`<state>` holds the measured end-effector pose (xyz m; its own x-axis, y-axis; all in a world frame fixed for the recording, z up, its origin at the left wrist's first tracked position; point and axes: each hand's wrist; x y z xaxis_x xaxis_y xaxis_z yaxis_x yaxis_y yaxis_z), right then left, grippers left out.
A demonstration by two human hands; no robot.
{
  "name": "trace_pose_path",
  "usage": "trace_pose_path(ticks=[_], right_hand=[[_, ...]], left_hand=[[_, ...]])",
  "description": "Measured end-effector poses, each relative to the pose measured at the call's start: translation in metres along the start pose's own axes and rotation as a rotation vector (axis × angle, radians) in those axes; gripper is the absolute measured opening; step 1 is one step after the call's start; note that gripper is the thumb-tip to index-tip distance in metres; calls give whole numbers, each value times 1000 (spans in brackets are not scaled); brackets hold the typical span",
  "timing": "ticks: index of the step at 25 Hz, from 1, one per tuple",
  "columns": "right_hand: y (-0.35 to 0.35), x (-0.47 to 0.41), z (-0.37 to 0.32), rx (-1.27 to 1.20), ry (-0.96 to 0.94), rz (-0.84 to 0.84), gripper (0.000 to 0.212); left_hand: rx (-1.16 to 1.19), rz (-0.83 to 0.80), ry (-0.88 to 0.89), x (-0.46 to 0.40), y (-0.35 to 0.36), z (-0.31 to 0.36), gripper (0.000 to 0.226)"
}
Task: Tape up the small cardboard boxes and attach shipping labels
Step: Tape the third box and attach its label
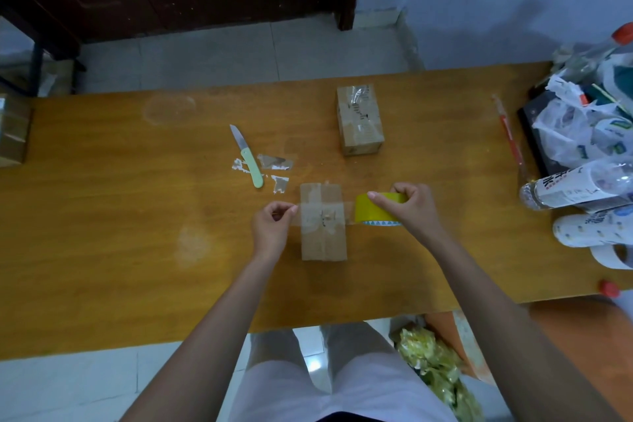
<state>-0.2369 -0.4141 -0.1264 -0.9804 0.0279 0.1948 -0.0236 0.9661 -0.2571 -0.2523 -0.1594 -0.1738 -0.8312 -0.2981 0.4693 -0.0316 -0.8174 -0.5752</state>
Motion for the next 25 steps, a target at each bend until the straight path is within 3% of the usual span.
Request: trace_pose_path(ticks=[8,11,16,20,25], right_hand=[[8,-7,26,13,67,-14,51],[18,-9,36,-18,122,8,49],[23,-8,49,-126,174,-20,48],[62,-5,46,-117,162,-83,48],[101,-9,36,-143,146,-176,47]], left_hand=[[-71,10,0,0,16,-2,14],[-90,9,-68,-4,25,-5,8],[38,-9,-239,-10,28,-4,23],[35,91,-279,-11,1,-29,10],[-62,191,-140,-1,-33,-54,12]])
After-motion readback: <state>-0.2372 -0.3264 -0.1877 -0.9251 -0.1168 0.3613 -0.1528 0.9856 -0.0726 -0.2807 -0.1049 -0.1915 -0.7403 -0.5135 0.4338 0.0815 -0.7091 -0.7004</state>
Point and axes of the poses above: each hand's wrist, its own x-axis away from the middle knuckle, its own y-axis out of the palm, z = x × y, and after that the axes turned 13 degrees about -x, right-handed
